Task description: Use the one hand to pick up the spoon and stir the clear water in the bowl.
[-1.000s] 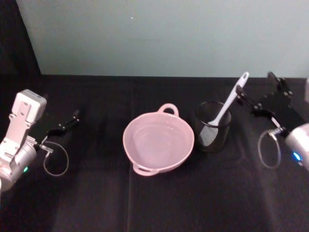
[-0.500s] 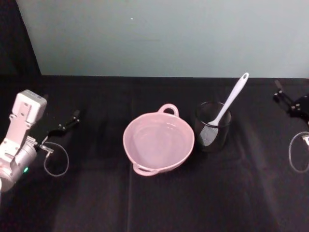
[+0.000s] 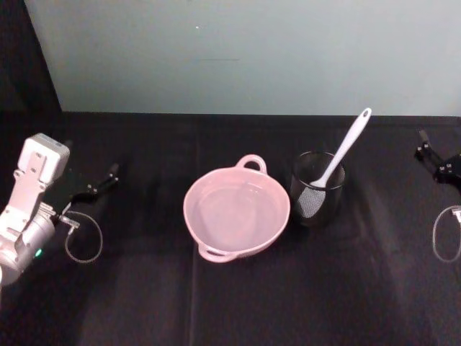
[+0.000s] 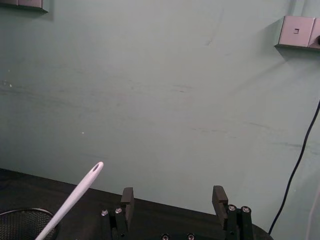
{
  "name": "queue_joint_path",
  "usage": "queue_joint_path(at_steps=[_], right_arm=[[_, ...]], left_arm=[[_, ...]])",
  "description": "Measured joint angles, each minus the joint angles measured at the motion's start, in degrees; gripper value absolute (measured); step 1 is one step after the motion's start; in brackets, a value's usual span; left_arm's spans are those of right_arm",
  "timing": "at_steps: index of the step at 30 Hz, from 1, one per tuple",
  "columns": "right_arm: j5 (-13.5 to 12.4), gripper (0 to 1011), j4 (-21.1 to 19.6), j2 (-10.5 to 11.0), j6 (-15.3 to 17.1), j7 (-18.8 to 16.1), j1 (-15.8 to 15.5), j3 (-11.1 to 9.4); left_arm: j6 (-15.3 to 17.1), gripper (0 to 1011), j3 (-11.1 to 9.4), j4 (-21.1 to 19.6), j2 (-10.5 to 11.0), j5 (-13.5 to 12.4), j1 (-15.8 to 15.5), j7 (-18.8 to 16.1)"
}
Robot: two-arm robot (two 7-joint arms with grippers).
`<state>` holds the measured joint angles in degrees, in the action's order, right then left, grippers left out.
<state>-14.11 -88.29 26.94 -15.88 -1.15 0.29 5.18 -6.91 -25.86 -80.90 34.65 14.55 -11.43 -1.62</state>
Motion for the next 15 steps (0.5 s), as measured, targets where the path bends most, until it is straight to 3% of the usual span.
queue_joint_path(at_steps=[15], right_arm=[[-0.1, 1003, 0.0, 0.1, 0.0, -0.2, 0.0, 0.1]], left_arm=[[0.0, 1011, 0.0, 0.0, 0.0, 0.0, 0.0, 0.0]])
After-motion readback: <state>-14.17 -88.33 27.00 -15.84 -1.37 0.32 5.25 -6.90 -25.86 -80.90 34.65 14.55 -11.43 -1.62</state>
